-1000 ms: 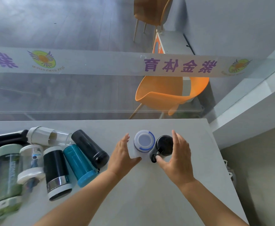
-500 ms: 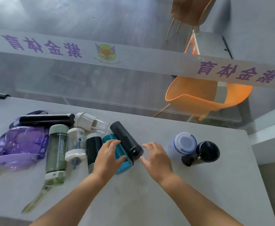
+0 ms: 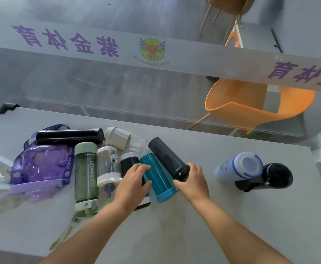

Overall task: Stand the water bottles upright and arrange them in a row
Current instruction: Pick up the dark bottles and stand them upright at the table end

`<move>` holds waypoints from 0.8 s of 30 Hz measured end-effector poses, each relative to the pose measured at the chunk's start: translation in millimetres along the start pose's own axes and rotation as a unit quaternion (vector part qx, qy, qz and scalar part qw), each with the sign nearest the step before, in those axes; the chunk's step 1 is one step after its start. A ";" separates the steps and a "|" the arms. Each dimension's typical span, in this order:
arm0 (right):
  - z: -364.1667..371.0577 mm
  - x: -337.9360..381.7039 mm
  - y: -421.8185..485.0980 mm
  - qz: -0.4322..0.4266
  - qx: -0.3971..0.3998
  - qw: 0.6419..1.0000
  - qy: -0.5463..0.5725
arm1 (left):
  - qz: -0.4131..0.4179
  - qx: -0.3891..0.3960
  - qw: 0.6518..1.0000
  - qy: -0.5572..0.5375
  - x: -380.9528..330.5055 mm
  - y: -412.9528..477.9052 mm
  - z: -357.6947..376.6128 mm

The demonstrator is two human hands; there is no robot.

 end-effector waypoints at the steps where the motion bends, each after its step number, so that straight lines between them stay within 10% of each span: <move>1: -4.7 2.5 -2.4 -0.005 -0.020 1.000 0.010 | 0.004 0.005 1.000 -0.004 -0.8 2.2 -0.9; 12: -76.9 25.1 -12.8 -0.115 -0.231 0.952 -0.166 | 0.036 0.053 0.998 -0.023 -21.6 21.7 11.8; 24: -109.3 1.7 5.5 -0.116 -0.254 0.926 -0.255 | 0.047 0.049 0.998 -0.008 -24.8 12.3 16.2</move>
Point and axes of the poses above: each hand's wrist, its own y-axis towards the middle knuckle, its own z-axis out of the palm, x = y × z, the point moved 2 cm from there along y, towards the middle knuckle, and after that the axes turned 1 degree about -z, right-handed, at the moved point
